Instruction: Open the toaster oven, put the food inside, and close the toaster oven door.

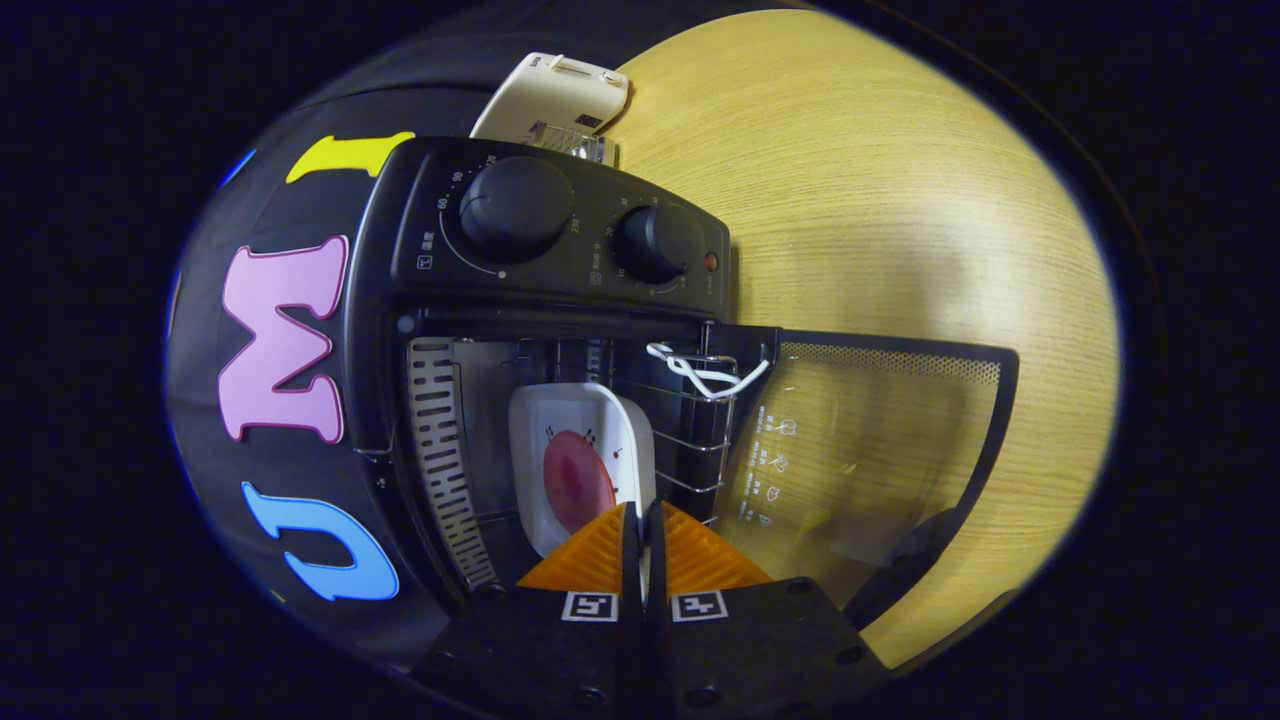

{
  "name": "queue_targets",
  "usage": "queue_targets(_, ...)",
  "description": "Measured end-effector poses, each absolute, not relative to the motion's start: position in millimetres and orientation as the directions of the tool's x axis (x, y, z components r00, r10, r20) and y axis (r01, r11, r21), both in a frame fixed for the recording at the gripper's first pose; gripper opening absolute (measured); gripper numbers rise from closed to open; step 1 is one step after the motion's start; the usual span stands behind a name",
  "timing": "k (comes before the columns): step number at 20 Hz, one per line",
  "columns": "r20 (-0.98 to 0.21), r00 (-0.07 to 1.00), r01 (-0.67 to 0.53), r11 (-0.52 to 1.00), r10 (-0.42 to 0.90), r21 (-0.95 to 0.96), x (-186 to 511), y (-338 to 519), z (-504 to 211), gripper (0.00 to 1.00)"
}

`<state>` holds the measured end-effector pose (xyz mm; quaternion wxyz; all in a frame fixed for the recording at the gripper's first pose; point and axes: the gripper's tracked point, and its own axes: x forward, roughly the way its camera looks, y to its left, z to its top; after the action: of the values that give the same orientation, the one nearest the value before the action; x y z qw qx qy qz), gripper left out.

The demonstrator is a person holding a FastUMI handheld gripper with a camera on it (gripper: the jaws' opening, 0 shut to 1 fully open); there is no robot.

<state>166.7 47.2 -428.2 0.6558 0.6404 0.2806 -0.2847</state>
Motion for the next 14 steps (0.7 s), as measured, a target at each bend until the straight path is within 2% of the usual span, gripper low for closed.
queue_targets(5, -0.738, 0.672, 0.738, -0.023, -0.063, 0.674, 185.9, 48.4, -430.2, 0.05)
queue_targets(8, -0.740, 0.671, 0.739, -0.032, -0.049, 0.673, 186.3, 53.0, -429.8, 0.12)
queue_targets(10, -0.737, 0.673, 0.737, -0.027, -0.058, 0.675, 182.5, 49.6, -422.2, 0.12)
queue_targets(11, -0.729, 0.681, 0.729, -0.024, -0.063, 0.684, 183.0, 46.2, -417.0, 0.18)
queue_targets(14, -0.712, 0.699, 0.714, 0.008, -0.067, 0.700, 175.3, 35.2, -400.9, 0.21)
